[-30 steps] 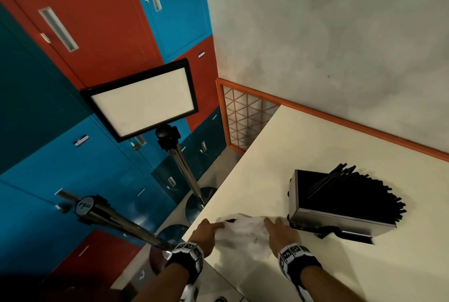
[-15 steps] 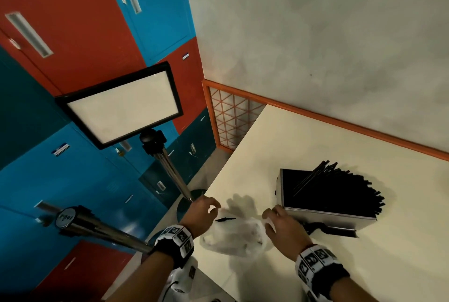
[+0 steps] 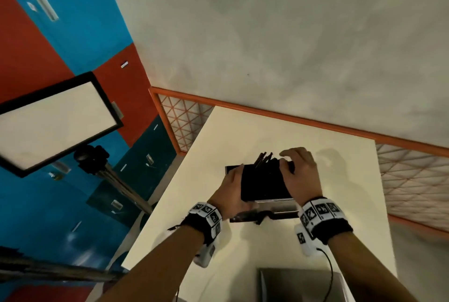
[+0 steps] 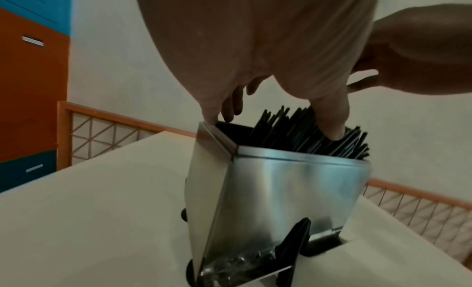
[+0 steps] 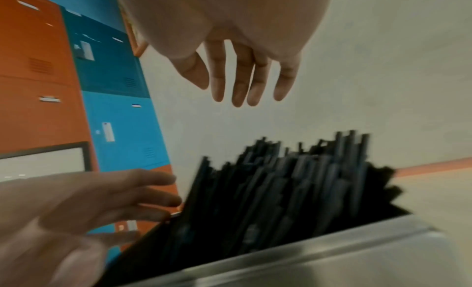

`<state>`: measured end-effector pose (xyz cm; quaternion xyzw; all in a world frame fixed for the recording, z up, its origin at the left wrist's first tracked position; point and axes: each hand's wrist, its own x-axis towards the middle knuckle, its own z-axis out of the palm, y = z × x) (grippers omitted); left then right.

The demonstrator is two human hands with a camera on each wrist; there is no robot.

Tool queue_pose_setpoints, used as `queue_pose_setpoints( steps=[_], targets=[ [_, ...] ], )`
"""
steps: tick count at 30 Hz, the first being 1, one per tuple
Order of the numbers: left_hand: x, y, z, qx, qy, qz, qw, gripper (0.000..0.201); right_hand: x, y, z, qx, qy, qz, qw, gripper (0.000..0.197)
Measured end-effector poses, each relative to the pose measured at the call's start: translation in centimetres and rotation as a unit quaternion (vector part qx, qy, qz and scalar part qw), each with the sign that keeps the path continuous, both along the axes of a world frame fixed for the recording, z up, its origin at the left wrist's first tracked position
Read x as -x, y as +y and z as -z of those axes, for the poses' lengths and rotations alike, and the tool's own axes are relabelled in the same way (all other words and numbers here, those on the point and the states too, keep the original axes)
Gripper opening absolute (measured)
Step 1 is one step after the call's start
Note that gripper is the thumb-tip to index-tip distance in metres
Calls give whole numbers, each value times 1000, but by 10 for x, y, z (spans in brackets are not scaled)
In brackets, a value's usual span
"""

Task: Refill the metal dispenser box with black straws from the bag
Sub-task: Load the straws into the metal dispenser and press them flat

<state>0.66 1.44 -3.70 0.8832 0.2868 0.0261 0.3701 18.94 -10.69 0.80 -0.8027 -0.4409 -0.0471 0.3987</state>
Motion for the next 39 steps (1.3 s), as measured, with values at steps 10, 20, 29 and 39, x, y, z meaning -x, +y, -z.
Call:
queue_pose_setpoints(
  steps=[10, 20, 29, 39],
  targets=[
    [-47, -12, 27, -34, 7, -16, 999, 137, -38, -23, 46, 156, 200, 32, 967, 45],
    [-55, -12, 35, -60, -10, -39, 997, 129, -14, -8, 59, 143, 157, -25, 977, 50],
    [-57, -13, 38, -42, -32, -71, 996, 117, -10, 1, 53, 98, 188, -27, 977, 46],
    [-54, -8, 44, -34, -30, -54, 998, 89, -46, -33, 30, 84, 136, 58, 986, 24]
  ],
)
